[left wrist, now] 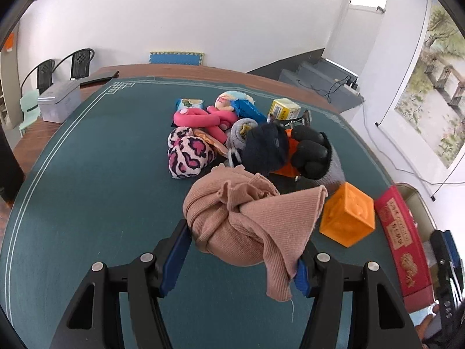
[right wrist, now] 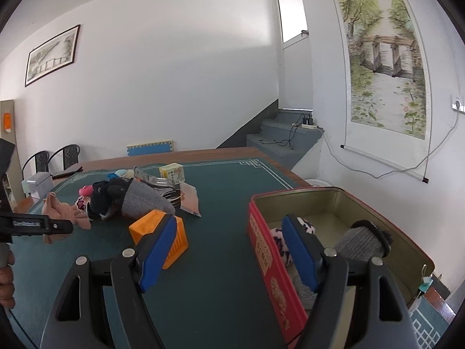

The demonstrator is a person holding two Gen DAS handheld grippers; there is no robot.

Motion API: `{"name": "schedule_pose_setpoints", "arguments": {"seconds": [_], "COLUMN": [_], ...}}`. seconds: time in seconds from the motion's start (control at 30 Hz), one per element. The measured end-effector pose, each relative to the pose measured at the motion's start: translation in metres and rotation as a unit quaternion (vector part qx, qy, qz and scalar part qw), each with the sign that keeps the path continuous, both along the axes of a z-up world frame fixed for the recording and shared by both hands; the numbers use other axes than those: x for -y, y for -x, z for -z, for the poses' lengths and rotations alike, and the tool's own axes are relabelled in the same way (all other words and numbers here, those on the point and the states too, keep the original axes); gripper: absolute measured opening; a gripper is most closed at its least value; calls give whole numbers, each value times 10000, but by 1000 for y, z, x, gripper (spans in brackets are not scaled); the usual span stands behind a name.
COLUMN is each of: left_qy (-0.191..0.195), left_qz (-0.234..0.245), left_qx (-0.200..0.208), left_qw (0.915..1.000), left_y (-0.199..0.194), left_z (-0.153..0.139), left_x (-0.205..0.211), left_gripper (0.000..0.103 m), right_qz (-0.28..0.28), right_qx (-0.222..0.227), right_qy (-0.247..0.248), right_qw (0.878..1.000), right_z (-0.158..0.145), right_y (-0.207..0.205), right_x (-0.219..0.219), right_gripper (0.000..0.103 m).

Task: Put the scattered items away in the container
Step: 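Grasp the beige cloth with the left gripper while right gripper grasps the orange cube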

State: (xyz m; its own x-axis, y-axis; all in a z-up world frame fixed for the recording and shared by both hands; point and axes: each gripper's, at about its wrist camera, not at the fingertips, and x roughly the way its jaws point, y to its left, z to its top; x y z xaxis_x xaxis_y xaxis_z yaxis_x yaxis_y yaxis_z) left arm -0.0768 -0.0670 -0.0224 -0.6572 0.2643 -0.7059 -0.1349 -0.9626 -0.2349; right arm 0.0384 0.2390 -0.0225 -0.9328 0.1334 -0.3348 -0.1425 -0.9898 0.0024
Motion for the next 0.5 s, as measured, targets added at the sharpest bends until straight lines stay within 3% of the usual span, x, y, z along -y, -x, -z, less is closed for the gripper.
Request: {"name": "schedule_pose_setpoints", "arguments": {"seconds": [0.27, 0.5], "left_qy": [-147, -294], "left_qz": [-11, -80], "left_qx": [-106, -170], "left_qw": [9998, 9994], "left_y": [-15, -18], "left_z": [-7, -14], "left_x": [10, 20], "left_gripper": [64, 64], "right_qz": [-434, -964], "right_qx": [628, 1473], "right_qy": [612, 805], "right_qw": [9952, 9811], "right_z": [-5, -11], "right_y": [11, 49], "right_x": [6, 40], "right_gripper": [78, 78]}}
